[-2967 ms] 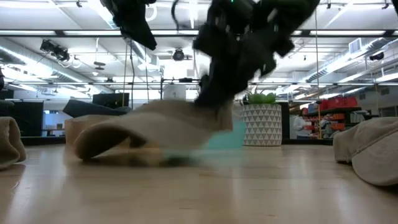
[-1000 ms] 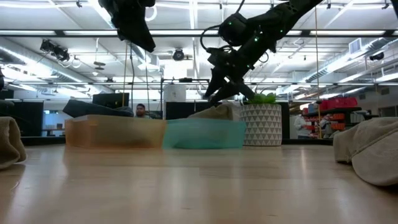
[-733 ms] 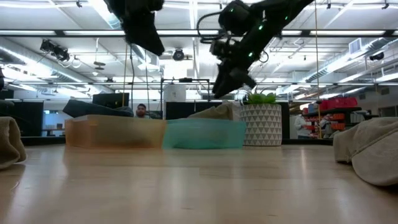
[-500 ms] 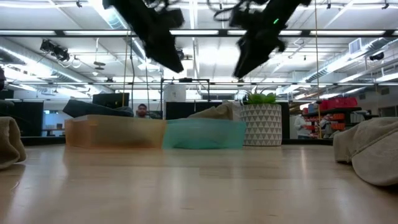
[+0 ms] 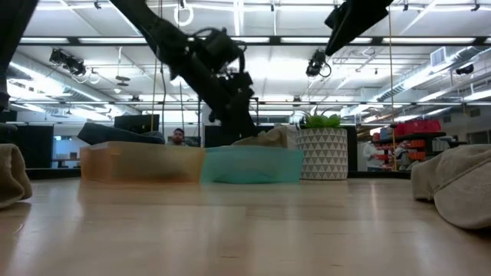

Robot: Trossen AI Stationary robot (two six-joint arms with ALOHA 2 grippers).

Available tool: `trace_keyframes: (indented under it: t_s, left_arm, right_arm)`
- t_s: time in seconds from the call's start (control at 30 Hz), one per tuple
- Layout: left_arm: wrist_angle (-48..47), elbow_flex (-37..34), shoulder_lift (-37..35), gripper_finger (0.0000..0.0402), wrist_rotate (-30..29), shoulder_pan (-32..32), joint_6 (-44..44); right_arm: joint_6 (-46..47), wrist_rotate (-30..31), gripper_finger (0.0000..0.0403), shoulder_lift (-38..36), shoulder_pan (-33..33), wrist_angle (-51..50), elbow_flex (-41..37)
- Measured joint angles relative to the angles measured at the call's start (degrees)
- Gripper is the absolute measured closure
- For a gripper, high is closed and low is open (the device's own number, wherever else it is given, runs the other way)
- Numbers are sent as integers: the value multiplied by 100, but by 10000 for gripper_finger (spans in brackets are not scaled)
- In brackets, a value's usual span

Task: Pick & Place hat
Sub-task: Put the top brown cap into the blue bin

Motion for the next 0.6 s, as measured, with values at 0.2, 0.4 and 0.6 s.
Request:
trace_keyframes:
  t_s: [0.2, 0.4, 0.6]
  left_arm:
    - [86, 10, 480, 277, 123, 197, -15]
    - [83, 12, 536, 387, 51, 233, -305]
    - [-67, 4, 261, 393, -934, 148, -1395]
  right_arm:
    - [5, 0, 291, 20, 50, 79, -316]
    - [47, 0, 293, 22, 48, 121, -567]
    - [47, 0, 293, 22, 48, 190, -587]
